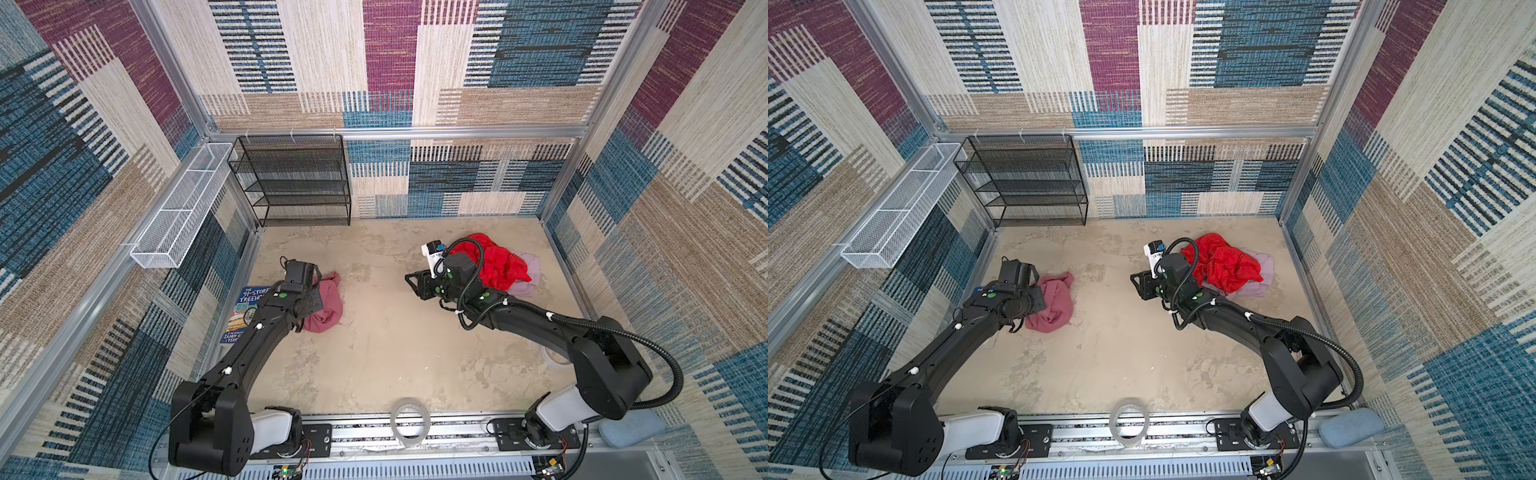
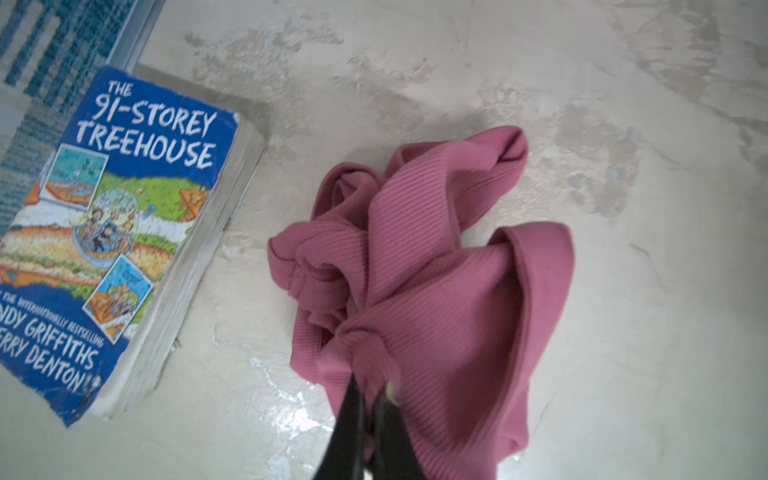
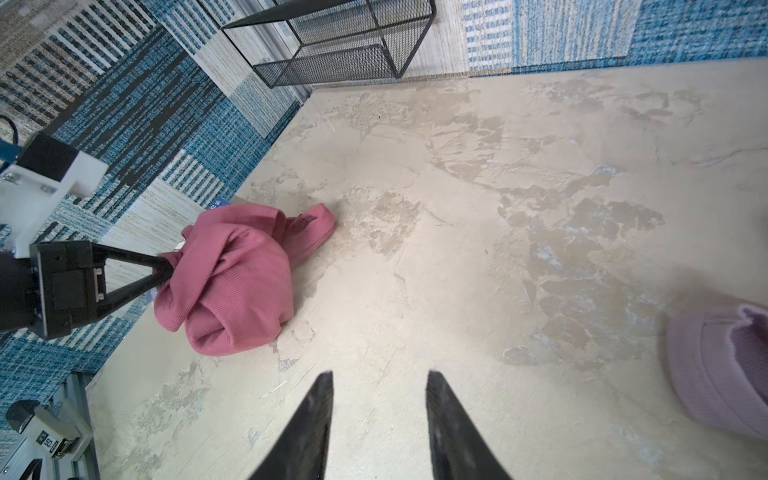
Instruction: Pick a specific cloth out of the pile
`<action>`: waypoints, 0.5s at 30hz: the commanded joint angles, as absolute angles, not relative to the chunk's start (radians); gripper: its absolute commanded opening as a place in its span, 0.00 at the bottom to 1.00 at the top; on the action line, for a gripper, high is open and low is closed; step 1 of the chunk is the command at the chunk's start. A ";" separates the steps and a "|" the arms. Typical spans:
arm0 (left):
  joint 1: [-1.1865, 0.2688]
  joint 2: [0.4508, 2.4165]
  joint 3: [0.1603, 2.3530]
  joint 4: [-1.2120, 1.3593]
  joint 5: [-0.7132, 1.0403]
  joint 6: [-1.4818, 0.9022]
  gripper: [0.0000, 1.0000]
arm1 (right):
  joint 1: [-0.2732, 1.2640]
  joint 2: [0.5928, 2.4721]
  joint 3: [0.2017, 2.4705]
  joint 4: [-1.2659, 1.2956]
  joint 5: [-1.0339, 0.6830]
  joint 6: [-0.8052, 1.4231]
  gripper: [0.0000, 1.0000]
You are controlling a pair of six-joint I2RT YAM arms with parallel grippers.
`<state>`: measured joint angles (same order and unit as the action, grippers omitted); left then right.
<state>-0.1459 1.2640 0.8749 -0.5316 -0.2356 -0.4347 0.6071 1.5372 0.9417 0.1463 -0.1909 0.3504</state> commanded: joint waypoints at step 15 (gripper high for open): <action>-0.036 1.407 0.807 -0.393 -0.113 -0.507 0.00 | 0.607 1.536 0.950 0.177 -0.225 0.371 0.40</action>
